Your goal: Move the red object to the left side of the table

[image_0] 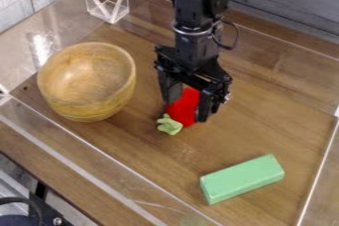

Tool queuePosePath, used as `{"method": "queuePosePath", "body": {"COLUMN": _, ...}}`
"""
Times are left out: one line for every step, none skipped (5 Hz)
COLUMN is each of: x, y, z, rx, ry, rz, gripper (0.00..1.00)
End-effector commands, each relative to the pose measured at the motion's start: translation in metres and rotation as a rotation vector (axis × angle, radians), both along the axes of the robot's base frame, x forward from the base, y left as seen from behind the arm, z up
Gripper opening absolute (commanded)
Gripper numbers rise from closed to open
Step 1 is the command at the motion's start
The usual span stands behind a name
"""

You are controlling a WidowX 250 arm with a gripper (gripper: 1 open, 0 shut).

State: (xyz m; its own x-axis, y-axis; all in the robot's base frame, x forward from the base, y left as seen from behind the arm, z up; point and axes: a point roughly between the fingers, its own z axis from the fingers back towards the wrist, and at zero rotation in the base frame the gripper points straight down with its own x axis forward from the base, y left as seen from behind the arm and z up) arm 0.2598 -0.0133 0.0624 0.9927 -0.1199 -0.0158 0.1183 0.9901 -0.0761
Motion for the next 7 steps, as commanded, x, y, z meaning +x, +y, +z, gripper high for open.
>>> {"method": "queuePosePath", "body": {"x": 0.006, "y": 0.003, "z": 0.015, "rx": -0.003, "ry": -0.061, "rz": 0.013, "gripper": 0.00}}
{"method": "queuePosePath", "body": {"x": 0.007, "y": 0.007, "z": 0.025, "rx": -0.002, "ry": -0.073, "rz": 0.018, "gripper": 0.00}}
{"method": "queuePosePath", "body": {"x": 0.009, "y": 0.011, "z": 0.044, "rx": -0.005, "ry": -0.100, "rz": 0.027, "gripper": 0.00}}
{"method": "queuePosePath", "body": {"x": 0.013, "y": 0.025, "z": 0.071, "rx": -0.021, "ry": -0.145, "rz": 0.049, "gripper": 0.00}}
{"method": "queuePosePath", "body": {"x": 0.012, "y": 0.027, "z": 0.082, "rx": -0.033, "ry": -0.164, "rz": 0.050, "gripper": 0.00}}
{"method": "queuePosePath", "body": {"x": 0.008, "y": 0.019, "z": 0.071, "rx": -0.040, "ry": -0.148, "rz": 0.026, "gripper": 1.00}}
{"method": "queuePosePath", "body": {"x": 0.002, "y": 0.008, "z": 0.057, "rx": -0.046, "ry": -0.130, "rz": -0.005, "gripper": 1.00}}
